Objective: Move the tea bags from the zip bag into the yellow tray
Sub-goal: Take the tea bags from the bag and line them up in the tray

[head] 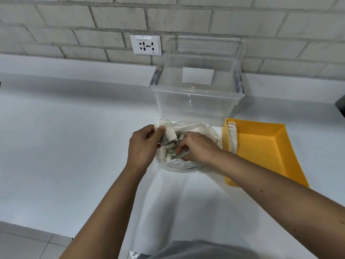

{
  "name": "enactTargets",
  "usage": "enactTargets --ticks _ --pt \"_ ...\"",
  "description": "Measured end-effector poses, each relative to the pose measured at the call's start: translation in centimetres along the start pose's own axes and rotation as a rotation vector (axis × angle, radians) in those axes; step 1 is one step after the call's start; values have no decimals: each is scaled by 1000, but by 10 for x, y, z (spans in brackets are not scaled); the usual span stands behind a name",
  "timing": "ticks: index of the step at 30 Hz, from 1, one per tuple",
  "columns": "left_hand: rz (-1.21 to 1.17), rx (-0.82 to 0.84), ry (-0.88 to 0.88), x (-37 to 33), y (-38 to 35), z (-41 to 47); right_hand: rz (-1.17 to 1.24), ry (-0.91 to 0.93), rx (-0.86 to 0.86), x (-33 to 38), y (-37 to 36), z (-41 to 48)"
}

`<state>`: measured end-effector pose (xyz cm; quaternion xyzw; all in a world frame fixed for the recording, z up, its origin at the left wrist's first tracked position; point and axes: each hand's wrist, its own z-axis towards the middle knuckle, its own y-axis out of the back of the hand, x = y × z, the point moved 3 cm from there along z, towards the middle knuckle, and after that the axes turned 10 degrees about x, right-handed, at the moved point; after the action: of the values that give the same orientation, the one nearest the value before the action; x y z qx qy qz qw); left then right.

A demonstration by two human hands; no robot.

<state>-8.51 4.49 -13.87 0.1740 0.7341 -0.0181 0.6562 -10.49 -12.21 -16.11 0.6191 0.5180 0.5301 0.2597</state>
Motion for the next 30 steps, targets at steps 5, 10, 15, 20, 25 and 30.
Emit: enactTargets --ticks 5,10,15,20,25,30 --pt "-30 -4 9 1 1 2 91 3 -145 -1 12 -11" --pt "-40 -2 -17 -3 2 2 662 -84 -234 -9 33 -40" --pt "-100 128 33 -9 -17 -4 1381 -192 -150 -18 35 -63" --pt "-96 216 55 -21 -47 -13 1545 -201 -120 -28 35 -84" --pt "-103 269 23 -27 -76 -17 1628 -209 -43 -44 39 -109" --pt "-93 294 25 -30 -101 -17 1348 -161 -59 -55 45 -127"
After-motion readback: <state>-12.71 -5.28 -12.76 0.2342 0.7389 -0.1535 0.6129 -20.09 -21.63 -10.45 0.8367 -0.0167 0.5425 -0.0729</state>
